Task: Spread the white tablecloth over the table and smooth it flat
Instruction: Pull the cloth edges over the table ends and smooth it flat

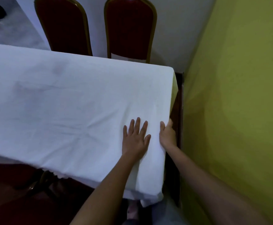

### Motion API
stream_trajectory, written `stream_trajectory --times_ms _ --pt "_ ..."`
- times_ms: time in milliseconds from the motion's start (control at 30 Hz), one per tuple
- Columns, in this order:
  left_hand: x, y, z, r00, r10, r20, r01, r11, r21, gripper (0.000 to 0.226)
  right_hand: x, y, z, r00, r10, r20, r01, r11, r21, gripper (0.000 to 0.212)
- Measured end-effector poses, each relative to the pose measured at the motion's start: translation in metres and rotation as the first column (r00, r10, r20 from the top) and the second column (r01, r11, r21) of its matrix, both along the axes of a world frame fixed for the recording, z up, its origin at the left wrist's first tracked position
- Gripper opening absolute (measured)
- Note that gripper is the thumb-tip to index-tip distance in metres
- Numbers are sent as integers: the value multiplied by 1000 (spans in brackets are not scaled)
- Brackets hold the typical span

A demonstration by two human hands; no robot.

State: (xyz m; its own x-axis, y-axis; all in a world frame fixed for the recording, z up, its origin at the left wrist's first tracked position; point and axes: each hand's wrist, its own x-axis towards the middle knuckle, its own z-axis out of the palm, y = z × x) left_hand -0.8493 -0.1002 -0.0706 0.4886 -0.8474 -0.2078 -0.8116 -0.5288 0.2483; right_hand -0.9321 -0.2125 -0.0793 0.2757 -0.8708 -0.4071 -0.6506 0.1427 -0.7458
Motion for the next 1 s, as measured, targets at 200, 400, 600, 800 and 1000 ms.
stream_trajectory --times_ms 200,400,600,800,1000 --pt "-48 72 4 999 -28 29 27 1000 8 68 -61 89 -7 991 115 -63 -117 993 -35 50" --pt "-68 90 0 999 -35 14 35 999 19 79 -159 142 -11 814 571 -108 -581 803 -133 88" --pt "-101 114 3 1000 -20 -19 20 999 35 71 -155 173 -16 865 418 -277 -460 882 -107 68" --pt "-106 122 19 997 -15 -80 26 991 133 62 -166 167 10 754 394 -525 -572 787 -230 24" --pt "-119 126 40 997 36 -74 -23 986 162 62 -211 164 29 684 420 -597 -700 609 -374 24"
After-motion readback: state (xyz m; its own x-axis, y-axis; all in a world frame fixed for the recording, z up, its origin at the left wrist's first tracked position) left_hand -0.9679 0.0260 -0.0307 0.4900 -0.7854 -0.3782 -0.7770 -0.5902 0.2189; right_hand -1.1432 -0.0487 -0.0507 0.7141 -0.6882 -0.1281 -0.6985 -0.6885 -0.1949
